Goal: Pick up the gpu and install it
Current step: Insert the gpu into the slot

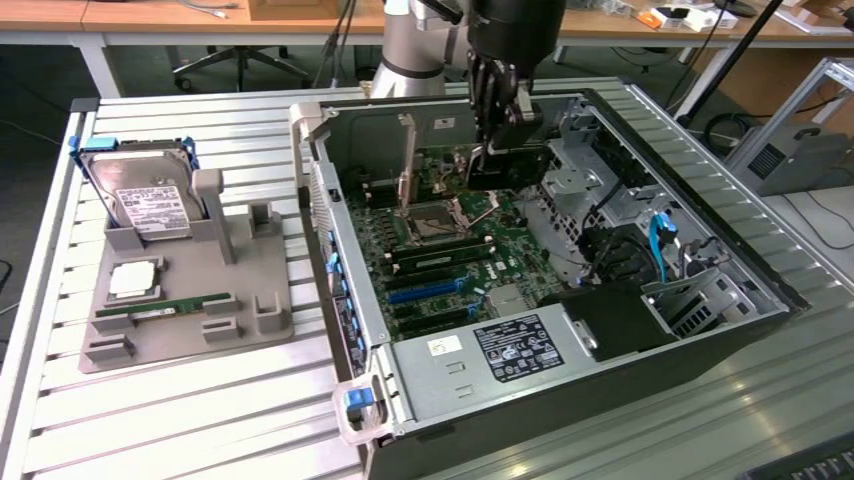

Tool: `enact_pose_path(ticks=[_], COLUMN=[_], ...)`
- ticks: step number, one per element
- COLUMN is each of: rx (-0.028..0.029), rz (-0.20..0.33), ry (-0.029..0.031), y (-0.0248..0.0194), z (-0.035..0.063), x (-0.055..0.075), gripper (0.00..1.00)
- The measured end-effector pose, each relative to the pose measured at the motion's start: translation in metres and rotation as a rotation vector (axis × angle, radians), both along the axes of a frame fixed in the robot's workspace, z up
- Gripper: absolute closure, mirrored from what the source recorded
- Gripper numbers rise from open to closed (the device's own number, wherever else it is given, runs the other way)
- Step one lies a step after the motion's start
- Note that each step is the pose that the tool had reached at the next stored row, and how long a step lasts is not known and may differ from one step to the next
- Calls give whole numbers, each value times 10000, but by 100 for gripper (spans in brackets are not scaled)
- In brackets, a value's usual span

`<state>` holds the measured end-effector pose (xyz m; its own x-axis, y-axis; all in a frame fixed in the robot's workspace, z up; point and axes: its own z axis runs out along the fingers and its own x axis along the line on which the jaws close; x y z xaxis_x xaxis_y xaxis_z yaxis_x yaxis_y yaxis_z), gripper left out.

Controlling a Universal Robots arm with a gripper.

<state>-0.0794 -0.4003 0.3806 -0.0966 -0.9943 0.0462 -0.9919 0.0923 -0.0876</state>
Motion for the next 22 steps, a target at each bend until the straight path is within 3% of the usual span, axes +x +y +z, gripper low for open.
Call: enact_pose_path(ticks=[2,3,6,15,22], rx=[261,283,279,281,280], rz=[0,-1,-1,-1,-1], ry=[-1,-2,-1,-2,-1], y=[-4,-4,-10,-99,-130], z=[0,-1,-4,-46,-86], x=[0,-1,-2,-30,-36], gripper=[73,73,73,73,73])
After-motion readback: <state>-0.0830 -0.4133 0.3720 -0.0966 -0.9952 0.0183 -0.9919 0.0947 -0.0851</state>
